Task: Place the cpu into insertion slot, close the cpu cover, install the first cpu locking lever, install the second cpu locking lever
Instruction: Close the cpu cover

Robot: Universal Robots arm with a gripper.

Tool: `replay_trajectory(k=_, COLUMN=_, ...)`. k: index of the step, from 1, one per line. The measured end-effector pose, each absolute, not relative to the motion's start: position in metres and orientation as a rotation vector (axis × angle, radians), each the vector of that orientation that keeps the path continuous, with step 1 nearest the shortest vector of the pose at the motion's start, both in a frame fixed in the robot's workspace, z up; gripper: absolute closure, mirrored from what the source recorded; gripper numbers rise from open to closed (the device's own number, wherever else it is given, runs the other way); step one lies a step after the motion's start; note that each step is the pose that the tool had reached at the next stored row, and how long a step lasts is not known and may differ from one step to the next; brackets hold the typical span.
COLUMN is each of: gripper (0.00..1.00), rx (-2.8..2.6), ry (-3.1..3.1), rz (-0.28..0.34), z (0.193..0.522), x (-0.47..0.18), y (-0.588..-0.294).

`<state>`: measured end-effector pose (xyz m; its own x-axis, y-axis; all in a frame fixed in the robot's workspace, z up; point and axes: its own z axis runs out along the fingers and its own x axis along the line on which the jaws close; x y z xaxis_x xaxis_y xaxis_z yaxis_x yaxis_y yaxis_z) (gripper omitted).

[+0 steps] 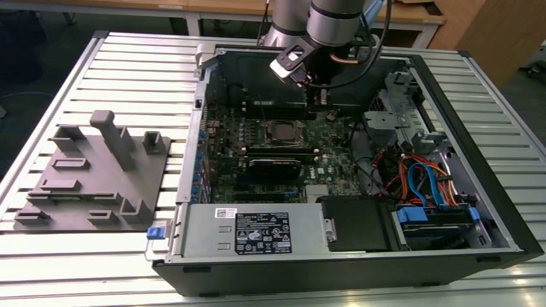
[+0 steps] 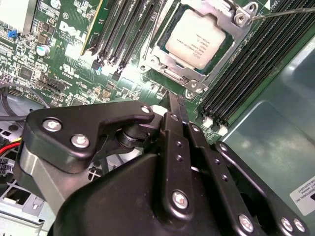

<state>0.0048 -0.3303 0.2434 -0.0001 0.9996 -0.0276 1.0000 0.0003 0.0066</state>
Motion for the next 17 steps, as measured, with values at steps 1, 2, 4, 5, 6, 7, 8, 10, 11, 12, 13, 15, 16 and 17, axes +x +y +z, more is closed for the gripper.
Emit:
replay_trajectory(k=1, gripper=0.9, rx=2.204, ry=2.205, rz=-0.023, z=0.243, x=0.005, y=-0.33)
replay_trajectory(k=2, gripper=0.9, rx=2.204, ry=2.205, rz=-0.023, z=0.243, x=0.005, y=-0.33)
replay_trajectory(k=4, gripper=0.9, rx=2.204, ry=2.204, rz=-0.023, z=0.243, x=0.004, y=-0.33)
replay_trajectory(k=5, gripper=0.9, rx=2.204, ry=2.204, rz=-0.023, z=0.243, x=0.003, y=-0.33)
replay_trajectory(k=6, gripper=0.9, rx=2.204, ry=2.205, rz=-0.023, z=0.242, x=0.001, y=-0.33)
replay_trajectory(k=7, gripper=0.9, rx=2.204, ry=2.205, rz=-0.023, z=0.242, x=-0.001, y=-0.33)
replay_trajectory(k=8, gripper=0.9, rx=2.204, ry=2.205, rz=-0.023, z=0.241, x=-0.003, y=-0.33)
replay_trajectory(k=10, gripper=0.9, rx=2.204, ry=2.205, rz=-0.023, z=0.24, x=-0.007, y=-0.33)
replay_trajectory(k=11, gripper=0.9, rx=2.204, ry=2.205, rz=-0.023, z=0.239, x=-0.009, y=-0.33)
replay_trajectory(k=12, gripper=0.9, rx=2.204, ry=2.205, rz=-0.023, z=0.238, x=-0.01, y=-0.33)
replay_trajectory(k=13, gripper=0.9, rx=2.204, ry=2.205, rz=-0.024, z=0.237, x=-0.011, y=-0.33)
replay_trajectory(k=15, gripper=0.9, rx=2.205, ry=2.206, rz=-0.026, z=0.235, x=-0.014, y=-0.33)
replay_trajectory(k=16, gripper=0.9, rx=2.205, ry=2.208, rz=-0.027, z=0.233, x=-0.016, y=-0.33)
replay_trajectory(k=17, gripper=0.9, rx=2.202, ry=2.212, rz=-0.029, z=0.232, x=-0.017, y=-0.33)
